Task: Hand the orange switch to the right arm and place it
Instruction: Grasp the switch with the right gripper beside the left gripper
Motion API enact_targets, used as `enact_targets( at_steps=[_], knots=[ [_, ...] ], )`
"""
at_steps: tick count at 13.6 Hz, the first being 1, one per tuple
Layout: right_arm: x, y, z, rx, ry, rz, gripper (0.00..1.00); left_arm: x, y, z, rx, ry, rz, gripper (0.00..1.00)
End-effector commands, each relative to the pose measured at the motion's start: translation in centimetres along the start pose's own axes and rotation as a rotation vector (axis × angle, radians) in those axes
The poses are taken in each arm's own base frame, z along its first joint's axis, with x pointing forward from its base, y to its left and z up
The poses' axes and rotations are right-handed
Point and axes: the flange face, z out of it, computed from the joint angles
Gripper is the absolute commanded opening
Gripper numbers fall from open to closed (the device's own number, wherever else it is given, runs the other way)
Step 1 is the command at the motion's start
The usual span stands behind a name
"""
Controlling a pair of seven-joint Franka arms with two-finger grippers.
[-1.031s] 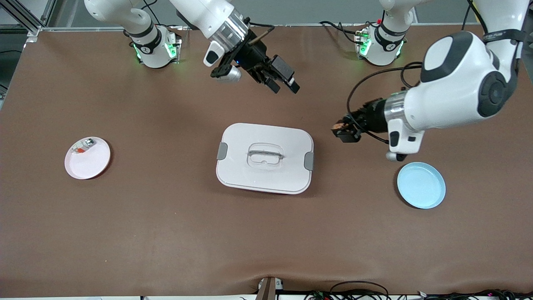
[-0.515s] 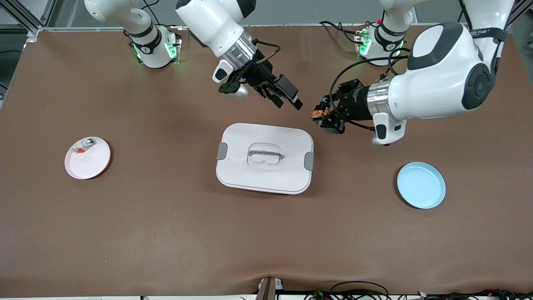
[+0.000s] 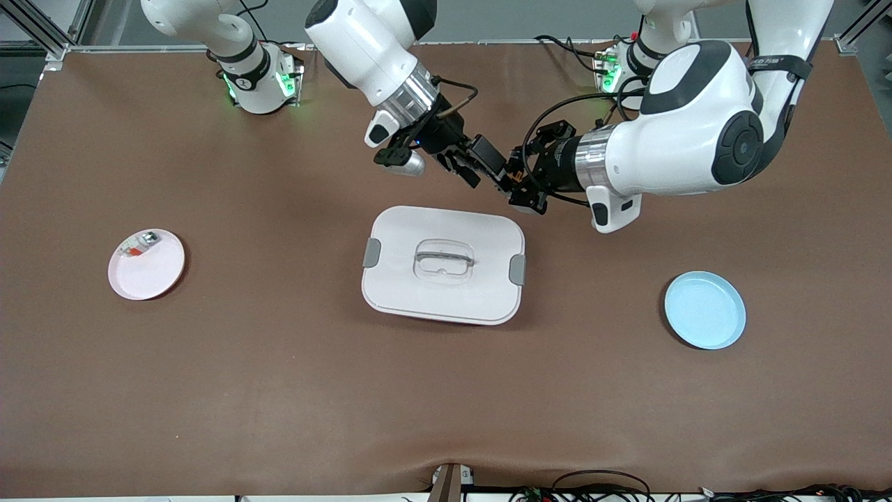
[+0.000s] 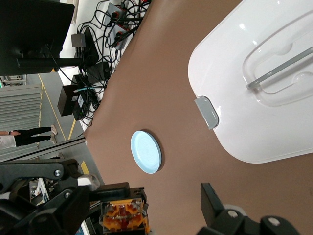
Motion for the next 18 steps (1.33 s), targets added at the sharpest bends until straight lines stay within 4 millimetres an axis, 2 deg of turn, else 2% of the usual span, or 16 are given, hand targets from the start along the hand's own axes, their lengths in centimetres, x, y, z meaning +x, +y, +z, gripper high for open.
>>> enact_targets(
  at_steps=[1, 4, 9, 11, 12, 14, 18],
  knots=[
    [-0.4, -0.2, 1.0, -0.003, -0.013, -0.008, 1.0, -1.2, 0.0, 0.4, 0.024, -0.02, -0.009, 0.0],
    [-0.5, 0.0, 1.4, -0.009, -0.015, -0.01, 1.0, -1.4, 0.0, 0.6, 0.026, -0.018, -0.007, 0.0],
    [-2.9, 0.2, 2.2, -0.022, -0.044, -0.03, 1.0, -1.7, 0.2, -0.4, 0.0, -0.022, 0.004, 0.0],
    [-3.4, 0.3, 1.5, -0.091, -0.083, -0.029, 1.0, -1.6, 0.3, -0.3, -0.001, -0.022, 0.006, 0.0],
    [-3.7, -0.2, 0.5, -0.096, -0.094, -0.03, 1.0, -1.7, 0.3, -0.3, 0.0, -0.02, 0.006, 0.0],
    [-3.7, -0.3, 0.2, -0.093, -0.095, -0.03, 1.0, -2.1, 0.2, 0.2, 0.007, -0.015, 0.013, 0.0],
    [-3.3, -1.0, -0.8, -0.076, -0.09, -0.027, 1.0, -2.1, 0.2, 0.1, 0.005, -0.016, 0.011, 0.0]
  ],
)
